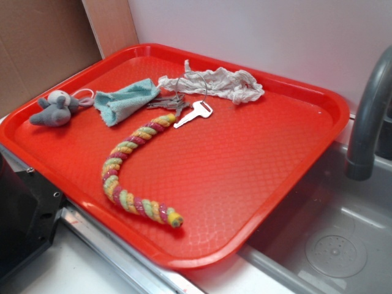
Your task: Grab the multicolored rope.
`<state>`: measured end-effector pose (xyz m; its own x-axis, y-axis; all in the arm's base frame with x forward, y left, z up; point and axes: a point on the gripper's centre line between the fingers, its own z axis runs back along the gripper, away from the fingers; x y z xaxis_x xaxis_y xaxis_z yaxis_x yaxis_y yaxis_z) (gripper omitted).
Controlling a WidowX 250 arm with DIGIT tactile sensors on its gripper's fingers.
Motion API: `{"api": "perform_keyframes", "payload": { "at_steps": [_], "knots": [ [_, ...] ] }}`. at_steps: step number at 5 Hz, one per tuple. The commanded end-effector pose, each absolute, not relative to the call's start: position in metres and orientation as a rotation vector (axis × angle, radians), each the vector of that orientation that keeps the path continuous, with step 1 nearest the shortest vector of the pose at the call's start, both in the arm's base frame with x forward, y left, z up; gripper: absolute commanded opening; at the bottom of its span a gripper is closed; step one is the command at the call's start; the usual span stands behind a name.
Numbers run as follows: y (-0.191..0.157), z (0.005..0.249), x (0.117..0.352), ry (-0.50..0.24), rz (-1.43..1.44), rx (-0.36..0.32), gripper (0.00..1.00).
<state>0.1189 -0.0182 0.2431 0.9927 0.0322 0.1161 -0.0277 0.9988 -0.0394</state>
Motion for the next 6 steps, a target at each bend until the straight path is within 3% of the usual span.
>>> {"api": "perform_keyframes", "payload": {
  "at_steps": [1,2,4,6],
  "knots": [
    [-0.018,0.243,0.119,-0.117,0.030,-0.038,1.00],
    [-0.016,0.221,0.133,-0.088,0.115,-0.030,1.00],
    [-0.024,0.165,0.159,-0.134,0.251,-0.032,1.00],
    [-0.033,0.088,0.180,-0.117,0.259,0.012,1.00]
  ]
}}
